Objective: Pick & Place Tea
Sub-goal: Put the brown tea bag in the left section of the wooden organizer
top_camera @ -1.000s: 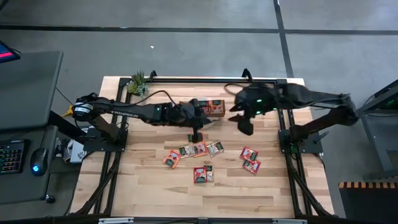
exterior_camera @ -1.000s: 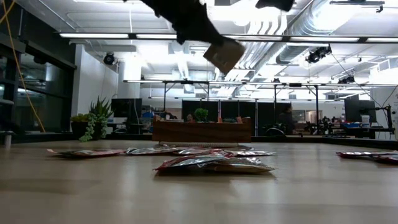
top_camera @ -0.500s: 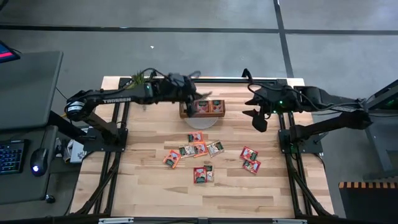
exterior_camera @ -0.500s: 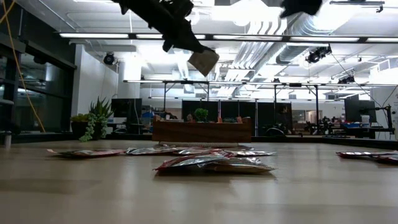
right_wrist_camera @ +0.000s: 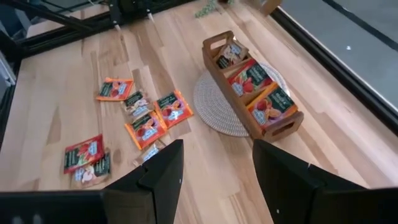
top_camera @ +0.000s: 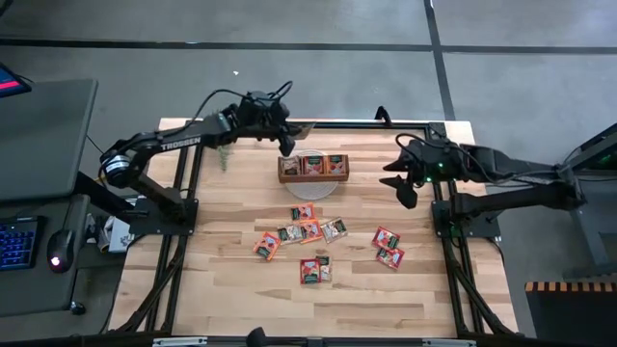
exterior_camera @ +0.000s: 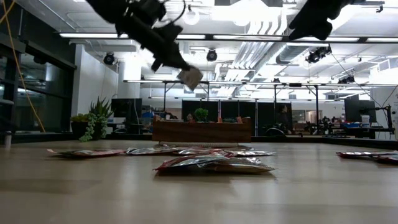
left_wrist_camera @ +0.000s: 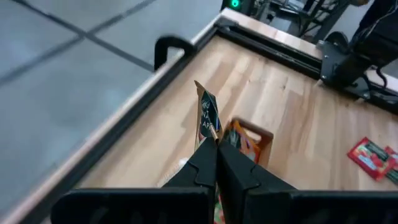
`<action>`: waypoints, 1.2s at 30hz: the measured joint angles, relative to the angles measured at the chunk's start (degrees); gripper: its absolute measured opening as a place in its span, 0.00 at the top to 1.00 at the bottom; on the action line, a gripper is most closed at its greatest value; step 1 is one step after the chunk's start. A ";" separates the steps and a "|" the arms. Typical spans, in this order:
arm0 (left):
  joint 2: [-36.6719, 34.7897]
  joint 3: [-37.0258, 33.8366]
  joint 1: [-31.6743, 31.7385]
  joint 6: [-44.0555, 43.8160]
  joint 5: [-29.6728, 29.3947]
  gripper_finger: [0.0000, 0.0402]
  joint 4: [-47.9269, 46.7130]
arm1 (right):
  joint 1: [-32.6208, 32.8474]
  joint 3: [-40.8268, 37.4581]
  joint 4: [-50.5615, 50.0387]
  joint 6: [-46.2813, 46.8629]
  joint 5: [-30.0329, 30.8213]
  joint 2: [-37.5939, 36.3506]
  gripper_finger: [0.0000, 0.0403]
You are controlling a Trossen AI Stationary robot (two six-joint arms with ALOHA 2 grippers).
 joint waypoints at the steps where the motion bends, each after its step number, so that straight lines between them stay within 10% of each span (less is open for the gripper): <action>1: -0.12 -1.66 0.53 -0.80 0.63 1.00 1.38 | -0.15 -0.45 0.02 0.05 -0.23 -0.36 0.53; 17: -0.54 -21.17 1.58 -14.15 2.95 1.00 25.15 | -3.14 -1.24 0.37 -2.43 -0.87 -1.05 0.53; 36: -0.54 -25.90 0.71 -16.76 2.86 1.00 24.78 | -4.92 -1.24 0.35 -3.18 -1.48 -1.03 0.53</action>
